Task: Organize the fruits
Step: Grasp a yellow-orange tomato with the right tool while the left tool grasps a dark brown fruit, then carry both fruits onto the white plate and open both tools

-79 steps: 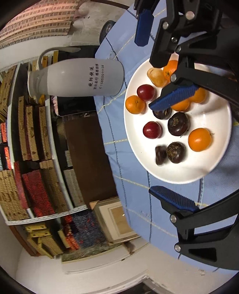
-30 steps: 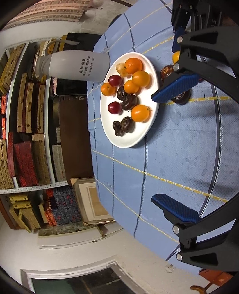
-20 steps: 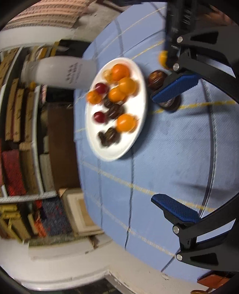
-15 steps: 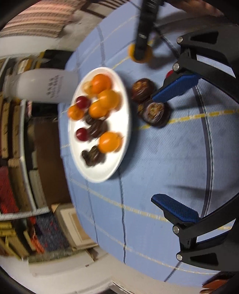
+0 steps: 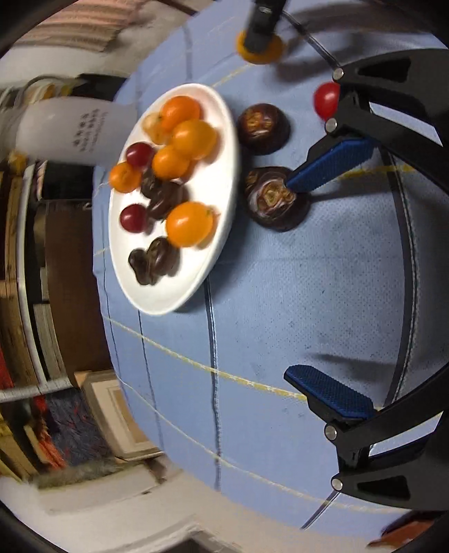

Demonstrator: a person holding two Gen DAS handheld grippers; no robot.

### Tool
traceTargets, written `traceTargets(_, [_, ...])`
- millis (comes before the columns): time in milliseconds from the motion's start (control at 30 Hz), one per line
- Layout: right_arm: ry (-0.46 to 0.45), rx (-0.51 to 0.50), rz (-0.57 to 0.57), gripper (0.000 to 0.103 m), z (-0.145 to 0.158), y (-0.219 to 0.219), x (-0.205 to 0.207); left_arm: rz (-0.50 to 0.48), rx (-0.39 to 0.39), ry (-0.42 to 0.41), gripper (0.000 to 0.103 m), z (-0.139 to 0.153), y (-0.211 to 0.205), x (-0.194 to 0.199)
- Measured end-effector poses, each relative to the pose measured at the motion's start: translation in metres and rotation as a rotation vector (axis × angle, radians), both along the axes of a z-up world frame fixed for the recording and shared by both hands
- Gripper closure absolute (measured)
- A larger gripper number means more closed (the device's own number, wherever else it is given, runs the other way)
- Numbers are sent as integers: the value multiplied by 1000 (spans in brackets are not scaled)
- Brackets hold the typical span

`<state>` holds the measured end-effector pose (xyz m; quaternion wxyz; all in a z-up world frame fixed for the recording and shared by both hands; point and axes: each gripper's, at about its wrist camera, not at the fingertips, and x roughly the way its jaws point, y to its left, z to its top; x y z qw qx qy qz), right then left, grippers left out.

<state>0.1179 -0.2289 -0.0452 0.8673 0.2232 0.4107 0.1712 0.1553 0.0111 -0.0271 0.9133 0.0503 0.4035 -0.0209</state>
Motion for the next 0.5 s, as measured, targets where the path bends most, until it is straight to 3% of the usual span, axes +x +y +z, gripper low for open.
traceTargets(67, [-3,-5,4,66,0,1,-1,-42,-43,10,5,0,-5,2])
traceTargets(167, [-4,-14,5,66,0,1,-1,-104,15,31,9,-8,-26,9])
traceTargets(200, [-2,-14,3,66,-1,2,-1,-116,26,46,24,-11,-31,13])
traceTargets(300, [-1,-20,2,66,-2,3,-1,-134,-52,76,48,-12,-30,24])
traceTargets(367, [-2,-25,5,66,-2,3,-1,-137,-55,64,61,-10,-30,25])
traceTargets(500, [-4,-47,6,66,-3,6,0,-150,-86,55,61,-8,-28,18])
